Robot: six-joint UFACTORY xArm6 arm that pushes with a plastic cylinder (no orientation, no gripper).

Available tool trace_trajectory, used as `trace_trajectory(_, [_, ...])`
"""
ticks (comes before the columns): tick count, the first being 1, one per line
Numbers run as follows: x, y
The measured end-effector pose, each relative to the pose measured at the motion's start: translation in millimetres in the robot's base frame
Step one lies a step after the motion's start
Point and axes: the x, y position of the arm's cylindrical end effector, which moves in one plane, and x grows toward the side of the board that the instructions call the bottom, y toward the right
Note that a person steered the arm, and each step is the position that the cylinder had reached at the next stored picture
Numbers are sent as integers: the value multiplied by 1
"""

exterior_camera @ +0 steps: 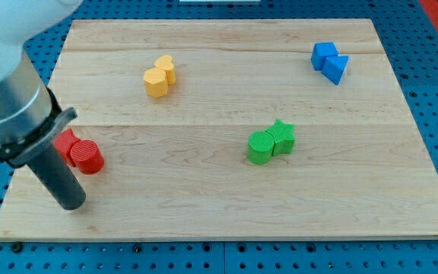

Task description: Push the red circle to the left side of the yellow hexagon

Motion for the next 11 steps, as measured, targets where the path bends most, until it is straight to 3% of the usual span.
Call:
trace_trajectory(4, [0,-6])
trace_trajectory(6, [-41,14])
trace_trajectory(8, [-112,55])
trace_trajectory(9, [-118,58])
trace_trajectory(10, [-102,22])
trace_trajectory(11, [-120,12])
